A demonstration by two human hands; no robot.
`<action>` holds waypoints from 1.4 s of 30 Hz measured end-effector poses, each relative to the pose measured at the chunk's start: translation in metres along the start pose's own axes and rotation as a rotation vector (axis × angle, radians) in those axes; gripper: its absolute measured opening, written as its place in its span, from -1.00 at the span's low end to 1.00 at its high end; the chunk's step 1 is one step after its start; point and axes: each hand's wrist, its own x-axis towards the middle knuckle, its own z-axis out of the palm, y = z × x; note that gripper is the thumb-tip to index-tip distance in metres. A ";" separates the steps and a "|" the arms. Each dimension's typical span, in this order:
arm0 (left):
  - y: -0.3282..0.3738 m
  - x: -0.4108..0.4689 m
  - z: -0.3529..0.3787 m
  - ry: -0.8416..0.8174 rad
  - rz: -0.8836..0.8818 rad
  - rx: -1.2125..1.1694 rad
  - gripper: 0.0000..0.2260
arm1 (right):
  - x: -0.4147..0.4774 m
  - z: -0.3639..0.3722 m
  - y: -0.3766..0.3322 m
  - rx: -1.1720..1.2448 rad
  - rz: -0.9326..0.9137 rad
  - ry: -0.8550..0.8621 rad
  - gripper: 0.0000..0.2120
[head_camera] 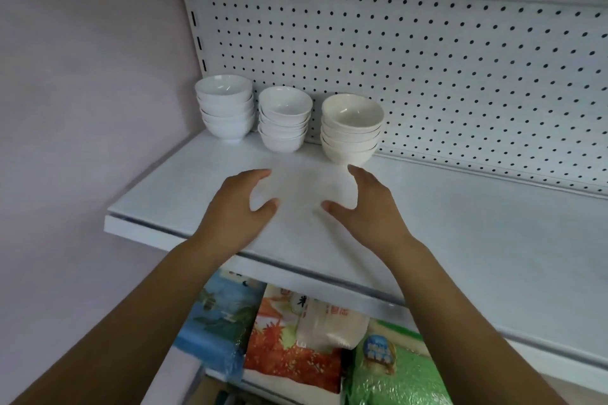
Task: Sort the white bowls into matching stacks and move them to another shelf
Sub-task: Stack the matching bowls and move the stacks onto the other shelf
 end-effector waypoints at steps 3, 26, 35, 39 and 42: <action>-0.009 -0.044 -0.019 0.056 -0.004 0.000 -0.49 | -0.037 0.015 -0.025 0.054 -0.068 -0.006 -0.24; -0.074 -0.571 -0.202 0.858 -0.929 0.305 -0.49 | -0.347 0.243 -0.295 0.289 -0.750 -0.811 -0.44; 0.002 -0.747 -0.204 1.325 -1.322 0.431 -0.49 | -0.514 0.292 -0.382 0.328 -1.202 -1.182 -0.43; 0.027 -0.796 -0.197 1.458 -1.445 0.469 -0.50 | -0.579 0.298 -0.407 0.330 -1.364 -1.325 -0.42; 0.039 -0.825 -0.188 1.529 -1.529 0.476 -0.49 | -0.623 0.304 -0.421 0.309 -1.469 -1.406 -0.41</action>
